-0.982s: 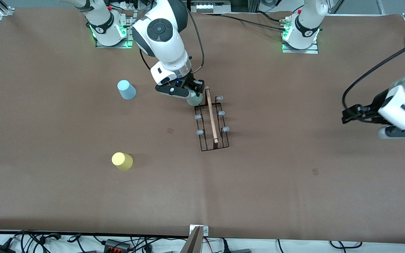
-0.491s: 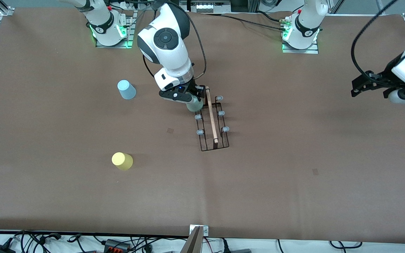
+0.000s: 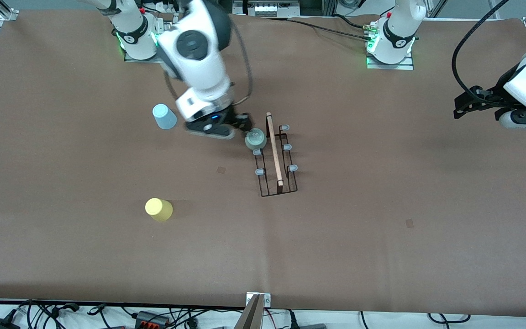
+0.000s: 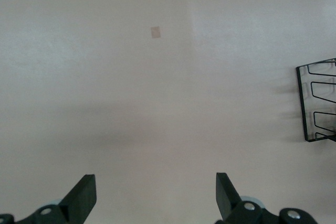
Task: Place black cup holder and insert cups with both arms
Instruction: 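Set the teal cup onto a rack peg and open the right gripper, then move the right gripper to the yellow cup and grasp it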
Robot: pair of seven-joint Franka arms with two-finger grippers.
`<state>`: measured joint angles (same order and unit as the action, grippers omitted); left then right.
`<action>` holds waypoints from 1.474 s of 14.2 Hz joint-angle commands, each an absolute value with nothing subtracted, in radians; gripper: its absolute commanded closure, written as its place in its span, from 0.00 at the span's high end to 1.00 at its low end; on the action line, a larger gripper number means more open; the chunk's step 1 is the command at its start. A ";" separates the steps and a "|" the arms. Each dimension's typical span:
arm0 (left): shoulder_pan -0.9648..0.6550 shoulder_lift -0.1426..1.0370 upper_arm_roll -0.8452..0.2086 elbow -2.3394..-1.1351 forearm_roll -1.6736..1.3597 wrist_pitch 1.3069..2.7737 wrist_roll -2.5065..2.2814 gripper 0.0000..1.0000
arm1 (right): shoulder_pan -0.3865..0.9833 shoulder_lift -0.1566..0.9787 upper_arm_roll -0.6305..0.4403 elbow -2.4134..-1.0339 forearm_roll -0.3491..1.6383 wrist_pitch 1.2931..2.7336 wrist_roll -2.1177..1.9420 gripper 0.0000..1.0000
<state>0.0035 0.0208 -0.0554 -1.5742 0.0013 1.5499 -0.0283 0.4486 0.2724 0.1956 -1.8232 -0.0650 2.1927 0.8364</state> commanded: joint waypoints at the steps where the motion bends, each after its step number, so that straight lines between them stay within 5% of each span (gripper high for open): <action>1: 0.000 0.002 -0.044 -1.589 0.014 1.551 0.005 1.00 | 0.255 0.273 0.187 -1.839 -0.075 2.177 0.495 1.00; 10: 0.052 0.003 -0.046 -1.592 0.000 1.598 -0.001 1.00 | 0.135 0.541 0.094 -1.830 -0.075 2.666 0.199 1.00; 19: 0.045 0.003 -0.058 -1.595 0.002 1.597 -0.003 1.00 | 0.143 0.641 0.092 -1.833 -0.080 2.792 0.195 1.00; 20: 0.043 0.005 -0.060 -1.595 0.003 1.597 -0.003 1.00 | 0.141 0.646 0.092 -1.833 -0.084 2.792 0.195 0.98; 21: 0.043 0.003 -0.060 -1.594 0.003 1.597 -0.003 1.00 | 0.141 0.646 0.091 -1.833 -0.084 2.792 0.193 0.81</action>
<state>0.0431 0.0204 -0.0556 -1.5755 0.0010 1.5859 -0.0176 0.1390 0.6383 0.0912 -1.8425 -0.0680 2.7791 0.1968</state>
